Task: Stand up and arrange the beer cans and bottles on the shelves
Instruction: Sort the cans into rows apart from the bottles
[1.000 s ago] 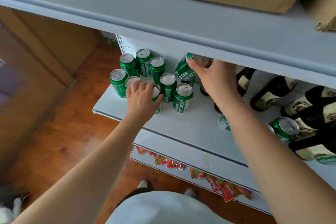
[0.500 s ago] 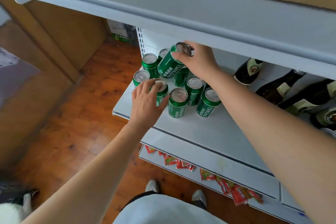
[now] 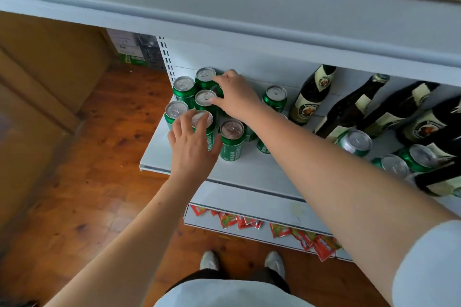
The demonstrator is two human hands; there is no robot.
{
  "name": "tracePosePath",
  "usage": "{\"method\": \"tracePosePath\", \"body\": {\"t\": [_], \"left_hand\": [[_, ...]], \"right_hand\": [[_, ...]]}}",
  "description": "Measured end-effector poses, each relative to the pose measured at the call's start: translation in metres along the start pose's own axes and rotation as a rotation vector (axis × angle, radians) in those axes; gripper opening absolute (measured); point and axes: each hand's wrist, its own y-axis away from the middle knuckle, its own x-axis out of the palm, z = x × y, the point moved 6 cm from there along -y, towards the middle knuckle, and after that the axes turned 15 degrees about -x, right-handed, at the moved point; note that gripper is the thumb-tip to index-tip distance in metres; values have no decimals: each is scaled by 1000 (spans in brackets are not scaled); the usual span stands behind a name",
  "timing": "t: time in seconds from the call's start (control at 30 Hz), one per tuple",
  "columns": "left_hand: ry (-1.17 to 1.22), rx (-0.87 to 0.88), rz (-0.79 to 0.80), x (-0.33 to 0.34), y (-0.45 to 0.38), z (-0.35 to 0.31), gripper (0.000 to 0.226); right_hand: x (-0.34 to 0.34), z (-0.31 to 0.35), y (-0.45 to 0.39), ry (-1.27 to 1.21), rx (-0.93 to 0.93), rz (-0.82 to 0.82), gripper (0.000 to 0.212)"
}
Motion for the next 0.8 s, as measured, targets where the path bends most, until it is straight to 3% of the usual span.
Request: {"method": "tracePosePath", "body": {"t": [0.1,0.2,0.3,0.33,0.4,0.47,0.53,0.67,0.8], "left_hand": [[132,53,-51,-8,1,-27,45],[305,225,14,-6,10,-74,40],[425,292,143,4,21,-120,36],[461,293,194,9,26,-134,36],[518,292,290,22,35,-158,34],[514,288,386,38,47,-178,34],[473,295,472,54,62,-193,36],[372,364,474,72,82,-221,47],[296,411,434,88,87,-255,57]], "right_hand": [[-45,-10,54,-20,107,-344,33],[-82,-32,145,24,294,-756,14],[-103,-65,227,154,505,-911,15],[-106,-79,246,190,558,-868,18],[-100,-108,270,261,643,-634,38],[-87,-131,283,350,649,-341,61],[-75,-146,291,351,608,-166,71],[-77,-157,321,387,558,-192,76],[-82,-181,358,307,663,-178,101]]}}
